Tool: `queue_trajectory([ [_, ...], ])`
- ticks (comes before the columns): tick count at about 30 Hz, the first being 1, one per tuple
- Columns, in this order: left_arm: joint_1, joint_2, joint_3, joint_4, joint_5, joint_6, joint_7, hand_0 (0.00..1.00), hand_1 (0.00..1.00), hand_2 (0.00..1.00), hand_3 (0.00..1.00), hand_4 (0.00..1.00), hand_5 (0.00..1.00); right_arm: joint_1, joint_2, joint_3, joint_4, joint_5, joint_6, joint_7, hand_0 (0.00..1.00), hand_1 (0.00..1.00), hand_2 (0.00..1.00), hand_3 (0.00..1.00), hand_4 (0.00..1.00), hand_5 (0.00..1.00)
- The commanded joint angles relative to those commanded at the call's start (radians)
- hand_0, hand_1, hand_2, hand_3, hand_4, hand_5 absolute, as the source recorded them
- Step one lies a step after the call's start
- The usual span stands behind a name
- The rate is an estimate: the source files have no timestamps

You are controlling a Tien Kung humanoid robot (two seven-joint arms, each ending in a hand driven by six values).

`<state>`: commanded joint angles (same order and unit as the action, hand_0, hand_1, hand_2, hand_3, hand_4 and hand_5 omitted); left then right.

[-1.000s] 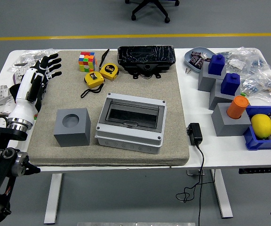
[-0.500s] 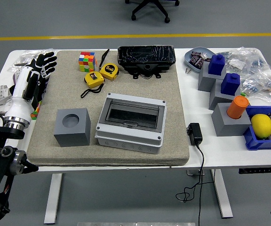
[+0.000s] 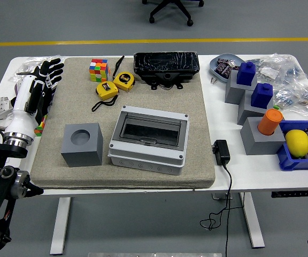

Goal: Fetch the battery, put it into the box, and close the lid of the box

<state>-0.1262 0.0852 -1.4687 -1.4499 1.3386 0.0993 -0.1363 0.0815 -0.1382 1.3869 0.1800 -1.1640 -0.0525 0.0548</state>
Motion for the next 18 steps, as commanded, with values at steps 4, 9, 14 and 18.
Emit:
queue_trajectory([
  [4, 0.002, 0.0, 0.001, -0.001, 0.0, 0.001, -0.001, 0.804, 0.835, 0.799, 0.785, 0.998, 0.998, -0.002, 0.0, 0.0, 0.0, -0.002, 0.0, -0.001, 0.881, 0.842, 0.784, 0.827, 0.998, 0.998],
  [9, 0.005, 0.001, 0.002, -0.001, 0.002, 0.003, -0.003, 0.804, 0.836, 0.8, 0.784, 0.998, 0.998, -0.004, 0.0, -0.001, 0.0, -0.004, 0.0, -0.001, 0.881, 0.842, 0.784, 0.827, 0.998, 0.998],
  [14, 0.007, 0.001, 0.007, -0.001, 0.005, 0.002, -0.002, 0.804, 0.836, 0.8, 0.785, 0.998, 0.998, -0.006, 0.0, -0.002, 0.0, -0.004, 0.0, -0.001, 0.881, 0.841, 0.784, 0.827, 0.998, 0.998],
  [18, 0.007, 0.001, 0.008, 0.0, 0.005, 0.002, -0.002, 0.804, 0.836, 0.8, 0.785, 0.998, 0.998, -0.006, 0.0, -0.001, 0.0, -0.006, 0.0, -0.002, 0.881, 0.841, 0.784, 0.827, 0.998, 0.998],
])
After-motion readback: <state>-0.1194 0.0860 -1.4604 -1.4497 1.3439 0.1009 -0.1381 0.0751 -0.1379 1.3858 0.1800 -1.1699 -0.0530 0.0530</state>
